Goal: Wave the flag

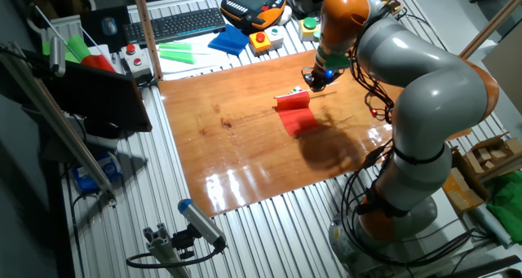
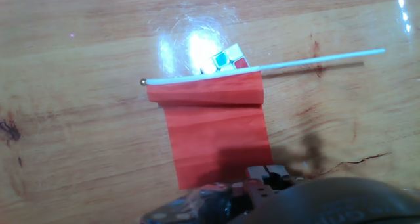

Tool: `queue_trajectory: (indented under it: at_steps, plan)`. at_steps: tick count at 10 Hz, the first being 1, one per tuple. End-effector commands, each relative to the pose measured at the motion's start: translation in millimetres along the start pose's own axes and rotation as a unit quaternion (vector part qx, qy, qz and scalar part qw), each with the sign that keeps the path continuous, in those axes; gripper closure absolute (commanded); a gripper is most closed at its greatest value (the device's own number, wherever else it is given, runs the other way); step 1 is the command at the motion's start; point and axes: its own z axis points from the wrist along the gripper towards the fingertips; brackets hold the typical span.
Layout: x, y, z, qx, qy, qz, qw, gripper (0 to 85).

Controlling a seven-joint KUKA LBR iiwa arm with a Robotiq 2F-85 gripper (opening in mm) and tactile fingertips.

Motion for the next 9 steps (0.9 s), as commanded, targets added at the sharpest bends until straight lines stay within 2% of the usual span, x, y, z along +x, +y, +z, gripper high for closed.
queue_trajectory:
  at_steps: [1,5,8,9]
  plan:
    - [-1.5,0.1,2.7,-0.001,-0.001,0.002,1.000,84.3]
    - [-9.1,0.8,20.5,0.006,-0.008,0.016,1.000,84.3]
    - [-12.8,-3.7,30.4,-0.008,-0.002,0.059,0.998,84.3]
    - [-12.6,-5.8,32.0,-0.008,-0.007,0.075,0.997,84.3]
